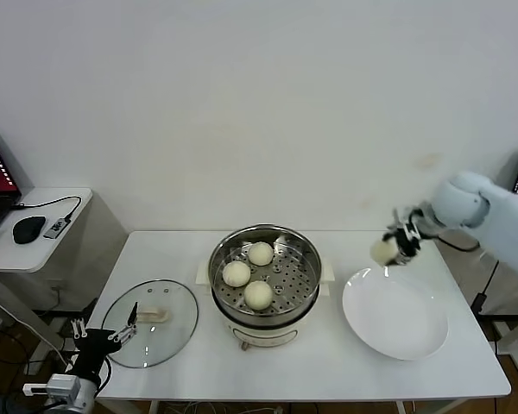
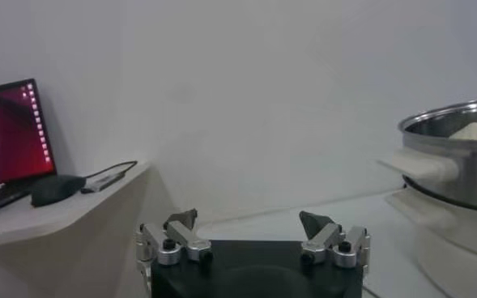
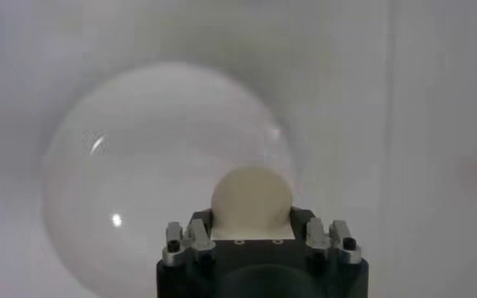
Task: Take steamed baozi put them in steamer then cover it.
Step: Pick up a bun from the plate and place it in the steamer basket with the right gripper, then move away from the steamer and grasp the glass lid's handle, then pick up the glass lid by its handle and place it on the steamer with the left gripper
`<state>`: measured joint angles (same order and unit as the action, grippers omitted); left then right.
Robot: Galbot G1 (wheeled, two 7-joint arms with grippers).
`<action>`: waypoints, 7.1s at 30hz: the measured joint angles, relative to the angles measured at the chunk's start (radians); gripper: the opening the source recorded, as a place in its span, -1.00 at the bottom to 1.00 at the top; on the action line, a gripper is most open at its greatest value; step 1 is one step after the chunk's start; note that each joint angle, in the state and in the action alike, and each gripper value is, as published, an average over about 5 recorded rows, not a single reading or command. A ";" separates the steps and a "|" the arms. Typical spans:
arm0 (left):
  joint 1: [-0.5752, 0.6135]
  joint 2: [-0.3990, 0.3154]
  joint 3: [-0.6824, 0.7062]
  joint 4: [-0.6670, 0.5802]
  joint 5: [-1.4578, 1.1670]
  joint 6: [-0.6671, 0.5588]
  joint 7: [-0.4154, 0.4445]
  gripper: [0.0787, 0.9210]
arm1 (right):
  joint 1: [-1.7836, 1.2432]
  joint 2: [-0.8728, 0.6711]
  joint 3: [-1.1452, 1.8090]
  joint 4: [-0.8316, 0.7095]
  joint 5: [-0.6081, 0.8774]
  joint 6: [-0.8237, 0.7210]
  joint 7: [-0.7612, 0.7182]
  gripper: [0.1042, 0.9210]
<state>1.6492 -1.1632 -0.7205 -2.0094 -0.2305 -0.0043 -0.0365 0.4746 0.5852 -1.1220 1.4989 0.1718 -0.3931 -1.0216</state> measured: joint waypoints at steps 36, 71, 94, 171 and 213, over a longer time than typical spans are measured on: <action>0.002 0.001 -0.033 0.023 0.006 -0.017 -0.004 0.77 | 0.029 0.457 -0.199 -0.076 0.394 -0.311 0.254 0.22; -0.002 -0.014 -0.017 0.034 0.002 -0.038 0.000 0.77 | -0.460 0.080 0.385 0.242 0.374 -0.033 0.740 0.76; 0.006 -0.011 -0.006 0.117 0.309 -0.144 -0.076 0.77 | -1.789 0.621 1.786 0.328 -0.045 0.511 0.845 0.76; -0.460 0.059 0.150 0.682 1.421 -0.366 -0.180 0.64 | -2.116 0.931 2.173 0.263 -0.297 0.726 0.900 0.76; -0.292 0.173 0.097 0.240 1.175 -0.061 -0.041 -0.83 | -2.099 0.940 2.096 0.246 -0.344 0.745 0.894 0.76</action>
<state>1.3568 -0.9899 -0.6235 -1.7695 0.9442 -0.0657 -0.0775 -1.6245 1.5256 0.9741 1.7449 -0.1723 0.3518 -0.1275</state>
